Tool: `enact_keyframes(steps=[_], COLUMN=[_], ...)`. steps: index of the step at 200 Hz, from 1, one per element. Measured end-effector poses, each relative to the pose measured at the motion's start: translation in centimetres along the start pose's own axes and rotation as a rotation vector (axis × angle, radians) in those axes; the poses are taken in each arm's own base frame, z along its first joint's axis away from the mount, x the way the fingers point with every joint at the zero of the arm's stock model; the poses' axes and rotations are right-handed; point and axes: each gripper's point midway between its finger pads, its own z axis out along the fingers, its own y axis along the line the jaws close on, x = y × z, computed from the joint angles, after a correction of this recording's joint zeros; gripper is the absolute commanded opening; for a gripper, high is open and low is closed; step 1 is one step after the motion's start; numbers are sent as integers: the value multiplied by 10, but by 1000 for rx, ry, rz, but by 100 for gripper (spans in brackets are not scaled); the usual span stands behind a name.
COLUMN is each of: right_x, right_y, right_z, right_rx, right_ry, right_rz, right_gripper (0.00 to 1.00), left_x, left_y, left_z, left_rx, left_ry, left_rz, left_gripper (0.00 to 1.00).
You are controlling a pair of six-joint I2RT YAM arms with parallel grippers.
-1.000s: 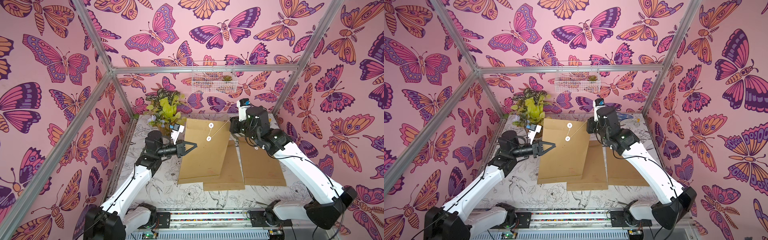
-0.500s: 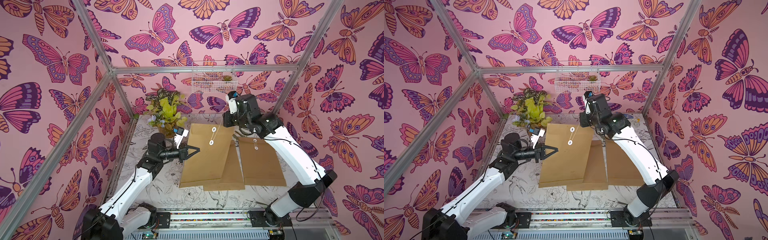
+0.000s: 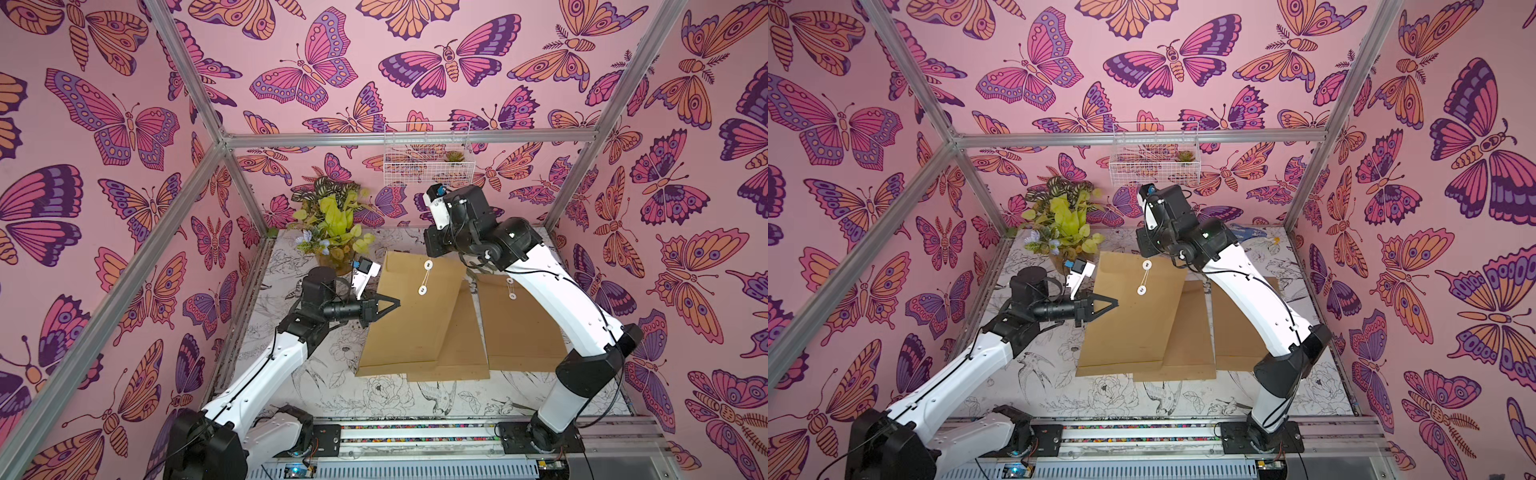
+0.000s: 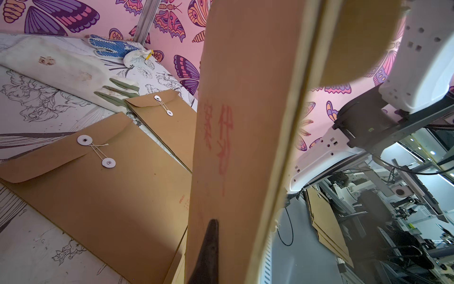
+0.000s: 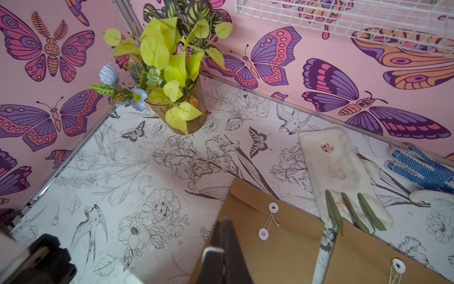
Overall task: Close the mouth of the file bag
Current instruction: Close the file bag.
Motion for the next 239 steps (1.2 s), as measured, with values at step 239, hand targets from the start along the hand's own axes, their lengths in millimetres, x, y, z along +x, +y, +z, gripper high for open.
enact_keyframes(steps=[239], right_x=[29], right_y=[46], right_z=[-3], right_rx=[-41], right_ry=[176], right_rz=[-224], right_gripper=[0], left_x=[-5], left_y=[30], left_z=[-4], left_rx=[-188], left_ry=[-14], left_rz=[-17], left_gripper=[0])
